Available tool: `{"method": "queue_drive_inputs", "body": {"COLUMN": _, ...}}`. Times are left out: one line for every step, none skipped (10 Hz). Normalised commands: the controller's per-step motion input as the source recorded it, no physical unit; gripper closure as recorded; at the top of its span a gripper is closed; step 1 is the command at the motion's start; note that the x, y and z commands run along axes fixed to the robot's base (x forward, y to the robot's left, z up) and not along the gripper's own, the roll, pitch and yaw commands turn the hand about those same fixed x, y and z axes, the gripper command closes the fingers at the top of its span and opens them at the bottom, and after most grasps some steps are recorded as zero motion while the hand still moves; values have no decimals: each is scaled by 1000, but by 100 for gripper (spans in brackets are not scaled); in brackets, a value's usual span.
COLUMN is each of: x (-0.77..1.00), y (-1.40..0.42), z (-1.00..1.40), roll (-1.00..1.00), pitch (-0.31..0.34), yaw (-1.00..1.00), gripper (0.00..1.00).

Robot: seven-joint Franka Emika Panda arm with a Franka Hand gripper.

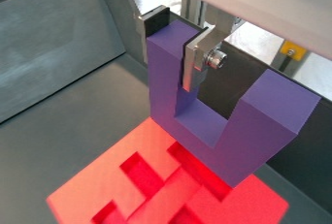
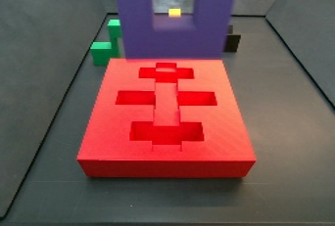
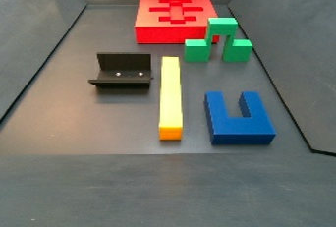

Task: Pick up the purple object. Move up. Place the purple object on the fixture. Regrasp the purple object. Move to above the board. Insert the purple object.
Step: Insert the purple object.

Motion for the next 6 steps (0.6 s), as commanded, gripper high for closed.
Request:
{"method": "queue_drive_inputs", "body": {"x": 460, "y": -417, "z": -554, "roll": 3, "pitch": -100, "yaw": 0, "gripper": 100}}
{"method": "queue_drive_inputs", "body": {"x": 357, "y": -351, "z": -583, "roll": 81, "pitch": -50, "yaw": -134, "gripper": 100}}
{"method": "queue_drive_inputs", "body": {"x": 340, "y": -257, "z": -566, "roll": 121, "pitch": -6, "yaw": -231, "gripper": 100}}
{"method": "queue_drive_inputs", "body": {"x": 360, "y": -211, "z": -514, "roll": 90, "pitch": -13, "yaw": -171, "gripper": 100}}
{"method": "queue_drive_inputs", "body": {"x": 269, "y": -51, "z": -469, "roll": 140, "pitch": 0, "yaw": -37, "gripper": 100}}
{"method": "queue_drive_inputs", "body": {"x": 100, "y": 0, "z": -437, "roll": 236, "pitch": 3, "yaw": 0, "gripper": 100}}
